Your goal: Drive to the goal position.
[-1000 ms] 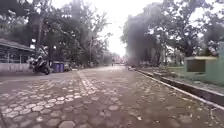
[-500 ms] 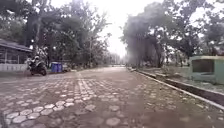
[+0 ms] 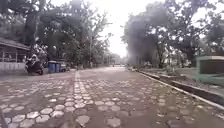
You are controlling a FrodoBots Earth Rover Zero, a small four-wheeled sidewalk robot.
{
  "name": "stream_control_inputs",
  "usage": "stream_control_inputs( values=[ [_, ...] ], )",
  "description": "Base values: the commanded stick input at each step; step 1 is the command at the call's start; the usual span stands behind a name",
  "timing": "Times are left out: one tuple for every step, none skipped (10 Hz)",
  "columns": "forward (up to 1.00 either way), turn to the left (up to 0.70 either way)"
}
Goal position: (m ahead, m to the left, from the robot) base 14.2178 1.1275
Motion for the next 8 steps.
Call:
stream_control_inputs(
  values=[
    [0.7,0.0],
    [0.7,0.0],
    [0.7,0.0],
    [0.7,0.0],
    [0.7,0.0],
    [0.69,0.0],
    [0.68,0.0],
    [0.68,0.0]
  ],
)
